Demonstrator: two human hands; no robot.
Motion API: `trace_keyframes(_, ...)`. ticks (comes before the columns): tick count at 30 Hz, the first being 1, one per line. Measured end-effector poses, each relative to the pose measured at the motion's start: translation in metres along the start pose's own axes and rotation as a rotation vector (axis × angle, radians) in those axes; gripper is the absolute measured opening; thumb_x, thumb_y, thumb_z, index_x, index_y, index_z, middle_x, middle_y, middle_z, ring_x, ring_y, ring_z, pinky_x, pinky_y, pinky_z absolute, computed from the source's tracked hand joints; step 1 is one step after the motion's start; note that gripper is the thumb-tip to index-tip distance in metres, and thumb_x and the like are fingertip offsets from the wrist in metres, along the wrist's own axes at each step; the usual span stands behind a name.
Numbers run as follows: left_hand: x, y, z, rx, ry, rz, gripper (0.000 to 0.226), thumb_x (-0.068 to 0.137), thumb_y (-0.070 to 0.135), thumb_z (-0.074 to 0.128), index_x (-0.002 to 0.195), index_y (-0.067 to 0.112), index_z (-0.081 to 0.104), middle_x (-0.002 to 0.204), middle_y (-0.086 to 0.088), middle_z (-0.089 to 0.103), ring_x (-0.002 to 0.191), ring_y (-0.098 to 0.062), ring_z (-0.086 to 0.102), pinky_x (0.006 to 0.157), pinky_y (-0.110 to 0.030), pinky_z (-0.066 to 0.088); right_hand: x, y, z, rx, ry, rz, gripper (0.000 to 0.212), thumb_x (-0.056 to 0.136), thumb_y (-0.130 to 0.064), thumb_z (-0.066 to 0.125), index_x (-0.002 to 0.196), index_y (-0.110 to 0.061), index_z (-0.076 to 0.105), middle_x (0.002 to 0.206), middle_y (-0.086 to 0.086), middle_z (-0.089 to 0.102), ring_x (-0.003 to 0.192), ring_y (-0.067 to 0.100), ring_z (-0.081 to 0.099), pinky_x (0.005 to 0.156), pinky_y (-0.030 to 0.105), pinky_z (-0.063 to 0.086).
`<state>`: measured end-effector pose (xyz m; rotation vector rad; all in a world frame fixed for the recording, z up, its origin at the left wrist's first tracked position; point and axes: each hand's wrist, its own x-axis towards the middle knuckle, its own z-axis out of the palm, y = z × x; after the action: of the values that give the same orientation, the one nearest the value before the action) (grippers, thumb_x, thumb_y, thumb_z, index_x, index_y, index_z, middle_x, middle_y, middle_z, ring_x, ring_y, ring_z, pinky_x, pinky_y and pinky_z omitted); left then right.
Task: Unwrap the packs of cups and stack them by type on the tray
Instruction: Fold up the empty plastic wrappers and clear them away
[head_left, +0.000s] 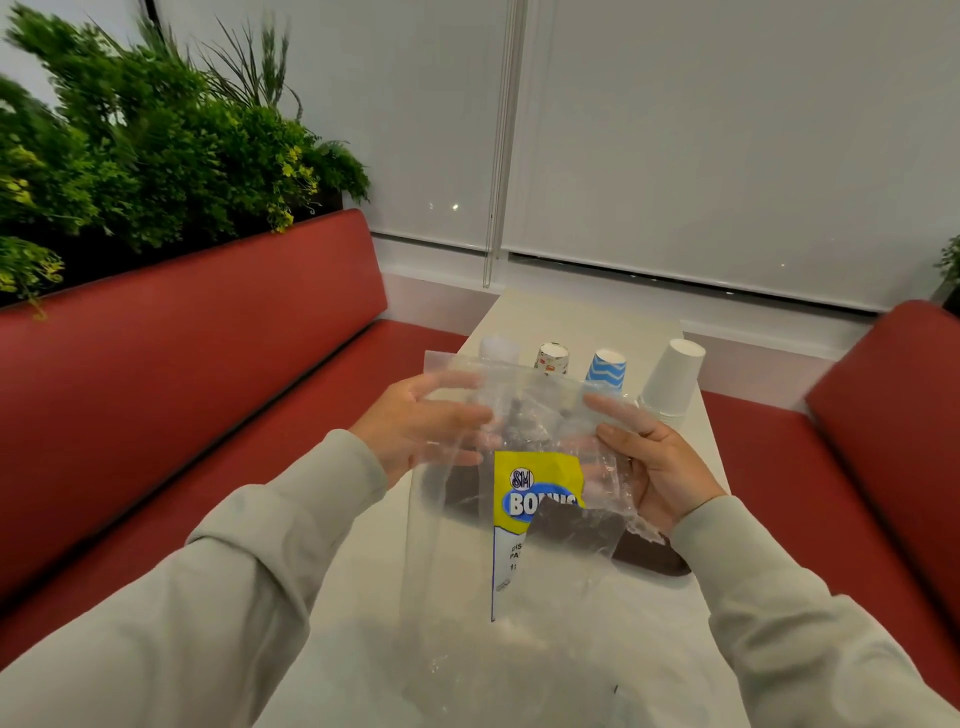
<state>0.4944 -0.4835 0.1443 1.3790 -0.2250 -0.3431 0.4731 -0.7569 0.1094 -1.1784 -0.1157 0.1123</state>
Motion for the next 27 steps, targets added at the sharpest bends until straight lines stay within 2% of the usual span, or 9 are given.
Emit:
trace_keyframes(4,0.004,0.002,0.009,0.105,0.048,0.015,0.038,0.076,-0.01,0.075,0.112,-0.004,0.064,0.084,-0.02,0.074,0.071,-0.026,0.074,0.061,-0.03,0.058,-0.002,-0.001,0.004,-0.042,-0.004,0.022,0.032,0.075,-0.008,0.07,0.106,-0.012,0.078,0.107,0.015,0.073,0.085,0.023,0.074,0.067,0.034,0.062)
trace_keyframes(9,0.003,0.007,0.005,0.192,-0.017,0.032,0.038,0.08,-0.004,0.075,0.116,0.005,0.067,0.092,-0.02,0.075,0.077,-0.023,0.074,0.062,-0.026,0.058,-0.005,-0.007,-0.004,-0.103,-0.031,0.073,0.058,0.056,-0.026,0.093,0.109,-0.008,0.076,0.105,0.014,0.073,0.086,0.023,0.073,0.069,0.034,0.062)
trace_keyframes(12,0.003,0.006,0.003,0.187,-0.048,0.051,0.041,0.079,0.001,0.075,0.119,0.01,0.068,0.091,-0.017,0.075,0.078,-0.022,0.072,0.066,-0.029,0.059,-0.007,-0.01,-0.004,-0.056,-0.046,0.072,0.03,0.075,-0.012,0.073,0.104,-0.011,0.079,0.101,0.013,0.075,0.084,0.023,0.074,0.069,0.035,0.062)
trace_keyframes(15,0.002,0.006,0.0,0.086,-0.129,0.025,0.041,0.083,-0.002,0.067,0.123,0.007,0.066,0.092,-0.017,0.073,0.077,-0.022,0.071,0.068,-0.035,0.06,-0.009,-0.012,-0.004,-0.026,-0.006,0.062,0.029,0.081,-0.003,0.059,0.097,-0.014,0.081,0.1,0.013,0.076,0.086,0.025,0.074,0.076,0.039,0.062)
trace_keyframes(18,0.003,0.007,0.002,0.055,-0.124,0.057,0.03,0.084,-0.006,0.065,0.112,0.002,0.069,0.087,-0.015,0.074,0.074,-0.022,0.072,0.066,-0.036,0.061,-0.011,-0.014,0.001,-0.031,0.004,0.025,0.028,0.079,-0.003,0.059,0.091,-0.014,0.082,0.098,0.012,0.075,0.084,0.024,0.074,0.075,0.037,0.062)
trace_keyframes(22,0.004,0.008,0.003,0.038,-0.079,0.062,0.022,0.087,-0.017,0.057,0.086,-0.002,0.072,0.08,-0.018,0.071,0.07,-0.028,0.071,0.064,-0.033,0.06,-0.013,-0.016,0.008,-0.041,0.025,-0.026,0.027,0.071,0.002,0.056,0.06,-0.013,0.076,0.075,0.006,0.071,0.061,0.018,0.07,0.053,0.026,0.058)
trace_keyframes(24,0.004,0.009,0.002,0.029,-0.076,0.054,0.027,0.087,-0.02,0.053,0.077,-0.003,0.071,0.077,-0.017,0.071,0.069,-0.029,0.071,0.063,-0.032,0.06,-0.011,-0.014,0.006,-0.009,0.002,-0.009,0.026,0.071,0.002,0.055,0.056,-0.012,0.072,0.067,0.006,0.066,0.054,0.018,0.066,0.049,0.025,0.056)
trace_keyframes(26,0.003,0.01,0.0,0.024,-0.104,0.041,0.027,0.087,-0.019,0.052,0.076,-0.002,0.071,0.078,-0.018,0.071,0.07,-0.029,0.072,0.065,-0.033,0.061,-0.011,-0.015,0.004,-0.012,-0.044,0.024,0.006,0.066,-0.008,0.07,0.061,-0.011,0.071,0.069,0.007,0.064,0.055,0.019,0.065,0.052,0.025,0.056)
trace_keyframes(27,0.003,0.01,-0.002,0.027,-0.13,0.027,0.024,0.085,-0.017,0.054,0.077,-0.003,0.072,0.081,-0.02,0.071,0.074,-0.031,0.072,0.067,-0.035,0.061,-0.01,-0.015,0.002,-0.018,-0.067,0.036,0.014,0.055,-0.016,0.081,0.063,-0.009,0.071,0.071,0.008,0.064,0.057,0.02,0.064,0.054,0.025,0.056)
